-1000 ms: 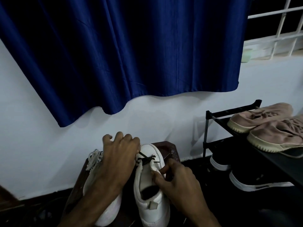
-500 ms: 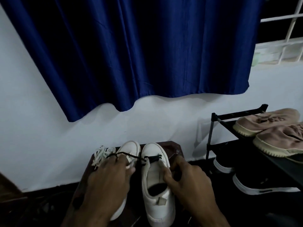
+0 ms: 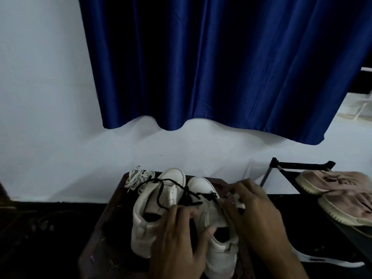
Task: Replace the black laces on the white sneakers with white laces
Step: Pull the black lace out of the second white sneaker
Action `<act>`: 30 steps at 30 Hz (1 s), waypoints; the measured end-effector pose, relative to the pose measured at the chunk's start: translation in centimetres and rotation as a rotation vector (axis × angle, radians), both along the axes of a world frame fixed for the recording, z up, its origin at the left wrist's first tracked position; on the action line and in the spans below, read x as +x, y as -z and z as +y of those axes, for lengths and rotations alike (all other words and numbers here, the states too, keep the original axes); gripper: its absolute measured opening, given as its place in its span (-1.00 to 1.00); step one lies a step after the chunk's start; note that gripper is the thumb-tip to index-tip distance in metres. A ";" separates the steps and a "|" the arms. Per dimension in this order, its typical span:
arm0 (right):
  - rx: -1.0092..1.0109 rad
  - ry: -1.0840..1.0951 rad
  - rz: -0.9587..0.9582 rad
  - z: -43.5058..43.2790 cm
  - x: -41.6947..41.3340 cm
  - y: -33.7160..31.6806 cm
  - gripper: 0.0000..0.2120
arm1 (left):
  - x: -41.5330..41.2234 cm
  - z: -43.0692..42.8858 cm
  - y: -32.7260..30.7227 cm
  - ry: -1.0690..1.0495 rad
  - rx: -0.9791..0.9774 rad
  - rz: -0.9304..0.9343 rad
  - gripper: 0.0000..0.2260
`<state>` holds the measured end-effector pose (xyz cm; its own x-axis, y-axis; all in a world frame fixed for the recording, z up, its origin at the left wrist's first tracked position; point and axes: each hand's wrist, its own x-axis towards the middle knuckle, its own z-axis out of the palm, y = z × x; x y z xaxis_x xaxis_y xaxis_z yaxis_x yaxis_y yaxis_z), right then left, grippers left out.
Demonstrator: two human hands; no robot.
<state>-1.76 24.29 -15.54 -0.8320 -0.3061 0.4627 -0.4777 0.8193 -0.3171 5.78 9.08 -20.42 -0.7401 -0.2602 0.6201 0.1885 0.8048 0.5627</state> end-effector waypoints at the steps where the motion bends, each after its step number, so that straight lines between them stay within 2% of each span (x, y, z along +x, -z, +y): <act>1: 0.019 -0.073 -0.016 -0.4 -0.7 -0.1 -0.88 | -0.2 0.6 0.3 0.021 0.130 -0.038 -0.61; 4: 0.153 -0.178 -0.164 -1.3 -2.4 0.1 -0.85 | -1.0 2.2 1.4 0.034 0.305 -0.091 -0.51; 6: 0.202 -0.207 -0.198 -1.8 -3.0 0.5 -0.83 | -1.2 2.4 1.7 0.055 0.333 -0.042 -0.57; 9: 0.166 -0.231 -0.190 -2.1 -3.2 1.1 -0.80 | -1.3 1.4 2.5 0.156 0.424 0.008 -0.61; 12: 0.184 -0.269 -0.199 -2.0 -3.7 1.4 -0.76 | -1.6 0.5 2.7 0.331 0.309 0.037 -0.57; 14: 0.176 -0.292 -0.227 -2.1 -4.0 1.3 -0.83 | -1.9 0.4 2.4 0.373 0.221 0.053 -0.61; 16: 0.046 -0.247 -0.238 -2.6 -4.0 1.6 -0.89 | -2.0 0.2 2.5 0.370 0.204 0.070 -0.63; 20: -0.314 0.079 -0.144 -3.0 -4.5 1.9 -0.91 | -2.1 0.2 3.2 0.386 0.164 0.066 -0.58; 22: -0.409 0.127 -0.162 -3.1 -4.6 1.6 -0.89 | -2.1 0.2 3.4 0.389 0.163 0.062 -0.58; 24: -0.264 0.030 -0.142 -2.8 -4.5 0.8 -0.85 | -2.1 0.2 3.4 0.394 0.159 0.047 -0.57; 27: 0.110 -0.190 -0.064 -2.6 -4.3 -1.3 -0.83 | -2.1 -0.1 3.4 0.408 0.161 0.032 -0.56; 30: 0.563 -0.217 -0.221 -3.3 -4.0 -2.5 -0.82 | -2.1 -0.1 3.4 0.432 0.198 0.019 -0.56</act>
<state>-5.79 20.99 -13.02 -0.7811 -0.6244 0.0066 -0.6241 0.7810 0.0230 3.67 9.03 -23.79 -0.7956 -0.0459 0.6041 0.4940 0.5282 0.6907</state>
